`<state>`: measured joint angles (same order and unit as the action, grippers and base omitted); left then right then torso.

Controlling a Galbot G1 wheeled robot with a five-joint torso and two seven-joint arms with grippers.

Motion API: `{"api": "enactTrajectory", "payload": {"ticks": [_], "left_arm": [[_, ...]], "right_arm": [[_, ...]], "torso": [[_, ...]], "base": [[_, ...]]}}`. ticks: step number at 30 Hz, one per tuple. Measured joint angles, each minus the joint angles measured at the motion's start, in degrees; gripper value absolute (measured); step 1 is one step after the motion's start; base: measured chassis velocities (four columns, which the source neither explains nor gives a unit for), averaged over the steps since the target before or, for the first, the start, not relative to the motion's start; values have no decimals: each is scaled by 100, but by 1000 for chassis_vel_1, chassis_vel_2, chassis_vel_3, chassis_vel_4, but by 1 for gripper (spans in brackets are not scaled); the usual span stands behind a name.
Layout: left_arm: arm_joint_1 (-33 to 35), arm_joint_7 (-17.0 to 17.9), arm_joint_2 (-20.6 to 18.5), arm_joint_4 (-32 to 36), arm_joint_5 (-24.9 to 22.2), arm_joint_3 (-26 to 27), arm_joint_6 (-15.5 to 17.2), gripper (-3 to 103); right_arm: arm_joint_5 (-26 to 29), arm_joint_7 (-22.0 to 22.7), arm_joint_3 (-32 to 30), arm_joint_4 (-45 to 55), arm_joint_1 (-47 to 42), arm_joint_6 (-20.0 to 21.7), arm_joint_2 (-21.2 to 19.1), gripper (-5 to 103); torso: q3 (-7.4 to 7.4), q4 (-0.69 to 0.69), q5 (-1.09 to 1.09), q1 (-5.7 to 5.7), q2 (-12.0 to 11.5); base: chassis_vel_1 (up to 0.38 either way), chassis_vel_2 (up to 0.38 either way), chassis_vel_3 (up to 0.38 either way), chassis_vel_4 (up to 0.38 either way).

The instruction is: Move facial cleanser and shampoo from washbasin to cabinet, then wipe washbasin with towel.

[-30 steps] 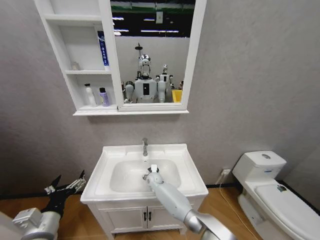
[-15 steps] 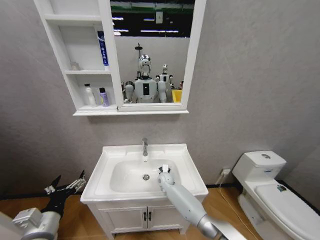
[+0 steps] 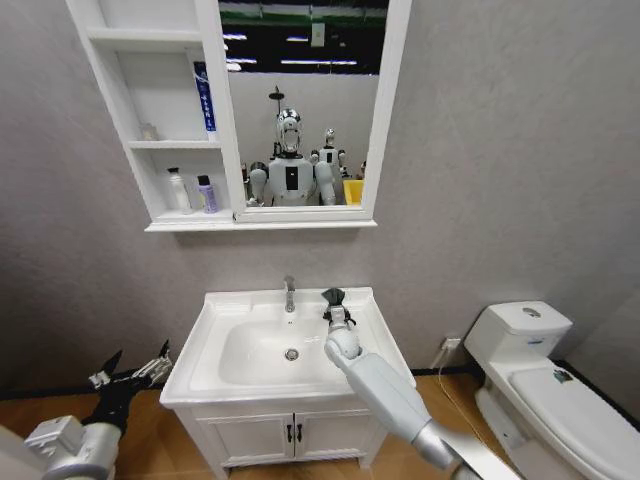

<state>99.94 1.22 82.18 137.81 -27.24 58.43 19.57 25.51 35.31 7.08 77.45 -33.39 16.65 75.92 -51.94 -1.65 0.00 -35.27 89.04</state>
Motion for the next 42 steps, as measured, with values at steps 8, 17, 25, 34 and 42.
{"api": "enactTrajectory", "payload": {"ticks": [8, 17, 25, 34, 42], "left_arm": [[0, 0, 0, 0, 0, 0, 0, 100], [0, 0, 0, 0, 0, 0, 0, 100], [0, 0, 0, 0, 0, 0, 0, 100], [0, 0, 0, 0, 0, 0, 0, 100], [0, -1, 0, 0, 0, 0, 1, 100]], "right_arm": [[95, -346, -655, -444, -167, 188, -192, 0], [212, -1073, -902, -1491, 11, -10, -145, 31], [251, -879, -750, -1496, 134, 110, -167, 58], [162, -548, -695, -1490, 165, 106, -204, 95], [447, -133, -565, 1282, -698, 136, -1421, 100]], "torso": [[0, -3, 1, 0, 0], [0, -1, 1, 0, 0], [0, -1, 0, 0, 0], [-1, -2, 1, -1, 0], [1, -5, -2, -1, 0]], "base": [[0, 0, 0, 0], [0, 0, 0, 0], [0, 0, 0, 0], [0, 0, 0, 0], [0, 0, 0, 0]]}}
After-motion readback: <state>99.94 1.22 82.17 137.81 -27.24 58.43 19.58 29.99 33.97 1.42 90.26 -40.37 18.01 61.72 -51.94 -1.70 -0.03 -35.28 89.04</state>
